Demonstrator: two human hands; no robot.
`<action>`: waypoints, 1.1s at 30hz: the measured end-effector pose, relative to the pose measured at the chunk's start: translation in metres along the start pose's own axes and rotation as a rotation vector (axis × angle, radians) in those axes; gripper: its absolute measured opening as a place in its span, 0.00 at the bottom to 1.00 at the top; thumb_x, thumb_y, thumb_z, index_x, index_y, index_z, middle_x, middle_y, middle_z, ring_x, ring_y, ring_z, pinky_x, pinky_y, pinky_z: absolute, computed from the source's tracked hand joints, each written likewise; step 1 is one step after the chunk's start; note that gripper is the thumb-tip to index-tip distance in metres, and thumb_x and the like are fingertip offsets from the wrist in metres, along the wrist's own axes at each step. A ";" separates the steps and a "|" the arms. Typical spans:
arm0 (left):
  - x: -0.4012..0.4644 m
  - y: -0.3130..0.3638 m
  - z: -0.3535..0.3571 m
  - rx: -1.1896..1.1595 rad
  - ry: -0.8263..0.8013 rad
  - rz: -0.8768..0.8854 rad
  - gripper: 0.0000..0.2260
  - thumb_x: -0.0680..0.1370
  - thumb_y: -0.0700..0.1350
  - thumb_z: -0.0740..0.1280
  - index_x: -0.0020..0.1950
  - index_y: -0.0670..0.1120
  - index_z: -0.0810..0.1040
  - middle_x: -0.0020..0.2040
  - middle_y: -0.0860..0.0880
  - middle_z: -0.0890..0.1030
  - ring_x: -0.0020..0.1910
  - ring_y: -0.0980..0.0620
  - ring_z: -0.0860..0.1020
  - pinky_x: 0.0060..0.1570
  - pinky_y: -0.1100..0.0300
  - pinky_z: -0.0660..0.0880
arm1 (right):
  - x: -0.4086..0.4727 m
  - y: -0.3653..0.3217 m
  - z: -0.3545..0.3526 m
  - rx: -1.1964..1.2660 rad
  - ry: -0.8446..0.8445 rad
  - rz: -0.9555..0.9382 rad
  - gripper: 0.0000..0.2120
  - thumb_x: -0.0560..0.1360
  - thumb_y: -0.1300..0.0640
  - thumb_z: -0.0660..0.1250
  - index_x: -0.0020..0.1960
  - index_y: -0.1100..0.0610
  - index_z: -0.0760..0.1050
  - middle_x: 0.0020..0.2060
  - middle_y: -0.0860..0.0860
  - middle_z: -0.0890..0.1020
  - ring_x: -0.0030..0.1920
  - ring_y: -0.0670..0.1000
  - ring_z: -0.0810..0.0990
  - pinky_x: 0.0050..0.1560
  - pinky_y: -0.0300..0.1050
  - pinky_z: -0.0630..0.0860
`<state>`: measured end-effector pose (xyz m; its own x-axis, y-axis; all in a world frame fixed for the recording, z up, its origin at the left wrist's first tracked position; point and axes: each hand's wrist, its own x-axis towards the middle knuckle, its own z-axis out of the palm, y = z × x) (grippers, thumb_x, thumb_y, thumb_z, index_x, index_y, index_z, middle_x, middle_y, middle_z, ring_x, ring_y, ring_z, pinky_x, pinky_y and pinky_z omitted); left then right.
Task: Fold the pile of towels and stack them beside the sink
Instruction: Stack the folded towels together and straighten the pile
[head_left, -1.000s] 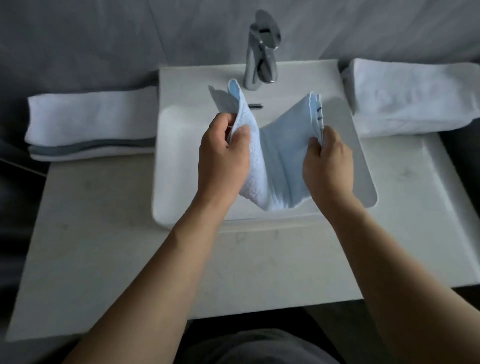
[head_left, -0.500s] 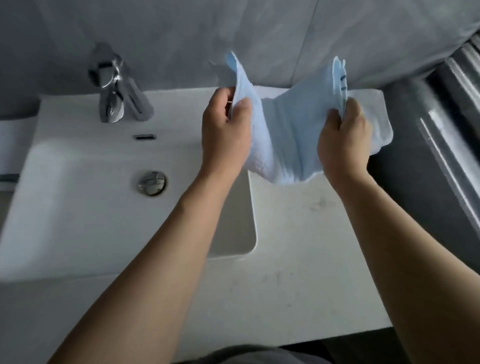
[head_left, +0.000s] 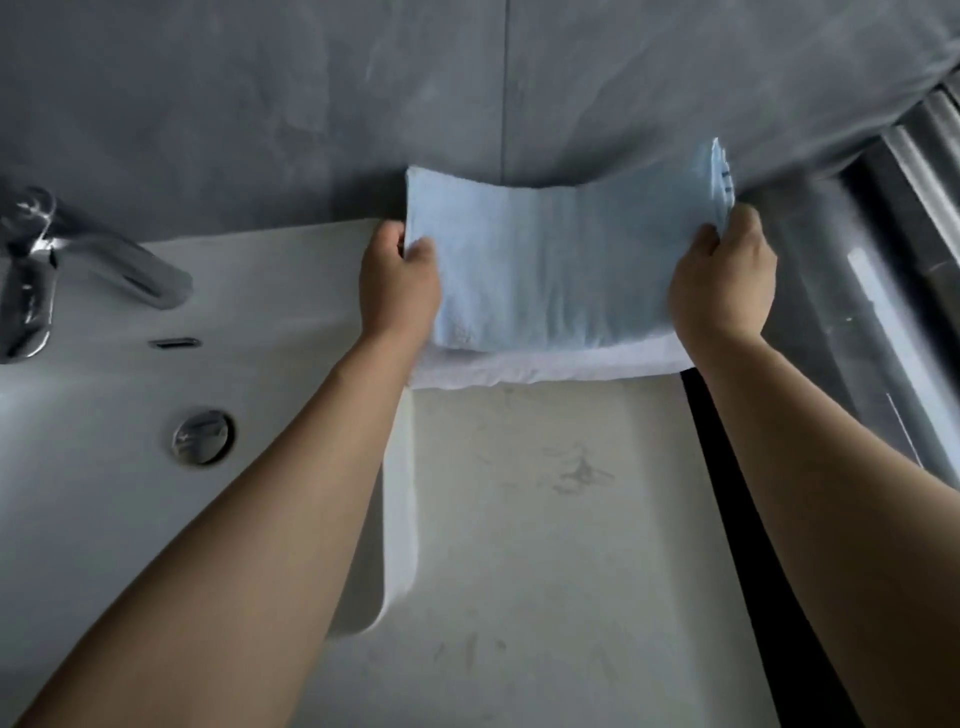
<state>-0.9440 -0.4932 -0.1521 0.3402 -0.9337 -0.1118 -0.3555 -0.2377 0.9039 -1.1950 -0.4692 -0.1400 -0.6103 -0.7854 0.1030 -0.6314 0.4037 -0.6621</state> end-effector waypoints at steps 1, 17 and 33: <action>0.002 -0.008 0.001 0.078 0.002 -0.048 0.05 0.78 0.43 0.61 0.41 0.47 0.70 0.38 0.52 0.74 0.35 0.52 0.71 0.37 0.58 0.67 | 0.001 0.007 0.004 -0.034 -0.053 0.038 0.13 0.78 0.60 0.54 0.60 0.62 0.70 0.59 0.60 0.77 0.59 0.62 0.74 0.50 0.49 0.67; -0.073 -0.041 -0.058 0.522 0.065 0.524 0.17 0.82 0.42 0.64 0.67 0.32 0.73 0.64 0.35 0.77 0.64 0.37 0.75 0.67 0.49 0.70 | -0.147 -0.038 0.036 -0.077 -0.290 -0.431 0.24 0.80 0.57 0.59 0.74 0.60 0.63 0.74 0.57 0.64 0.75 0.55 0.59 0.76 0.53 0.54; -0.087 -0.190 -0.356 0.550 0.108 0.431 0.17 0.83 0.41 0.62 0.70 0.36 0.72 0.68 0.39 0.75 0.68 0.42 0.73 0.69 0.54 0.69 | -0.425 -0.193 0.146 0.062 -0.471 -0.666 0.20 0.75 0.62 0.64 0.67 0.62 0.71 0.67 0.58 0.73 0.67 0.59 0.70 0.70 0.50 0.64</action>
<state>-0.5963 -0.2719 -0.1670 0.1445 -0.9503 0.2759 -0.8567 0.0194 0.5155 -0.7437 -0.2822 -0.1645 0.1573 -0.9718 0.1755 -0.7548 -0.2329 -0.6132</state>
